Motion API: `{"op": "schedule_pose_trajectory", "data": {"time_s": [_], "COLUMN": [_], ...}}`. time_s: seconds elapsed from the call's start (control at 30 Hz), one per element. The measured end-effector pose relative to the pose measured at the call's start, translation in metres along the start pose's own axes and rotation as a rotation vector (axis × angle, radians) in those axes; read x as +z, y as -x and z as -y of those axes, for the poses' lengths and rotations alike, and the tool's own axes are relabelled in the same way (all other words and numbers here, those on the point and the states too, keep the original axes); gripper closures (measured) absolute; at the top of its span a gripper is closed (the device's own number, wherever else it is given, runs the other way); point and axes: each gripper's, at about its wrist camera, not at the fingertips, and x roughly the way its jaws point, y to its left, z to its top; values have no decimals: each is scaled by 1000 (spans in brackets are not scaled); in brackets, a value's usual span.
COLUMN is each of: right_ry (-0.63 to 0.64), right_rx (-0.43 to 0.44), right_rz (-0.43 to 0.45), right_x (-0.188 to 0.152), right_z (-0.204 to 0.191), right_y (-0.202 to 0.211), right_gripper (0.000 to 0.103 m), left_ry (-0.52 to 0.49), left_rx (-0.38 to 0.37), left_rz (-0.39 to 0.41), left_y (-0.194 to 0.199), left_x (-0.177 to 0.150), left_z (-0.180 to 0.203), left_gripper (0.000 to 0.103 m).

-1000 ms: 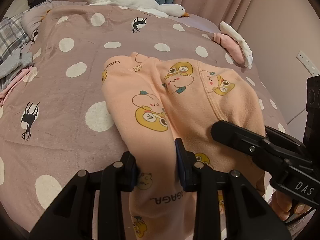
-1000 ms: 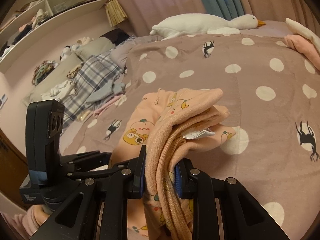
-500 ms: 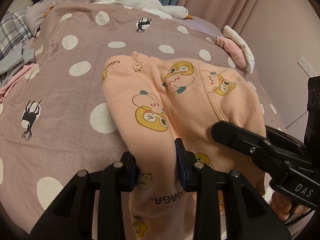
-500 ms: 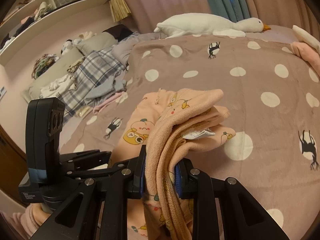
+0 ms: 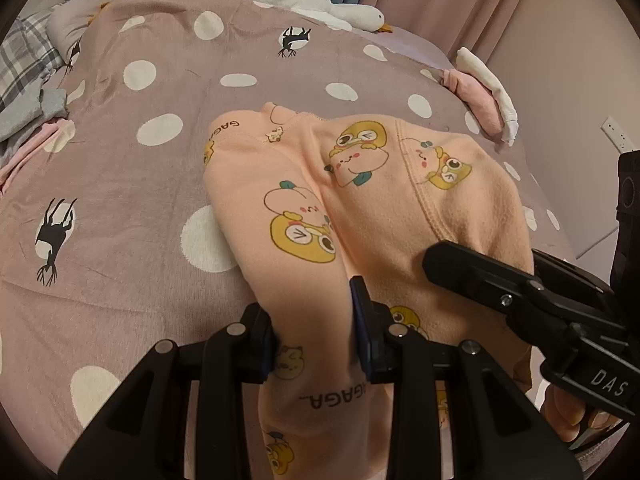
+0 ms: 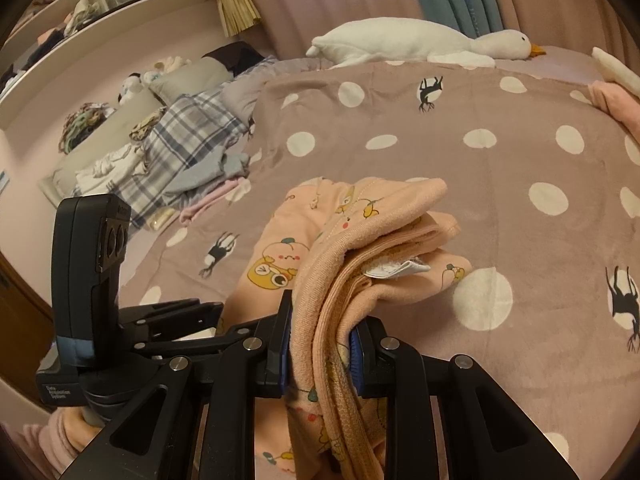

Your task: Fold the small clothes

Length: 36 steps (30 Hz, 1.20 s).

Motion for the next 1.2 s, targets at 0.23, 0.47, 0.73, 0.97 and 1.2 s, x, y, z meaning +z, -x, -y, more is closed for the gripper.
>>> {"op": "schedule_pose_trajectory", "data": {"time_s": [0.23, 0.47, 0.73, 0.97, 1.2], "right_ry": [-11, -22, -40, -49, -56], "right_rx": [2, -2, -10, -13, -18], "right_rz": [-14, -16, -8, 3, 3], "right_x": [2, 5, 9, 15, 21], "right_z": [4, 11, 24, 35, 45], "right_y": [-9, -15, -17, -19, -26], "right_gripper": [78, 78, 78, 78, 78], "left_ry": [11, 1, -1, -14, -22], "left_rx": [3, 7, -7, -5, 3], "left_rz": [-18, -34, -43, -43, -50], "left_y": [-11, -23, -37, -47, -58], "left_x": [4, 13, 24, 33, 42], "left_z": [-3, 0, 3, 7, 10], "left_gripper": [71, 71, 71, 71, 71]}}
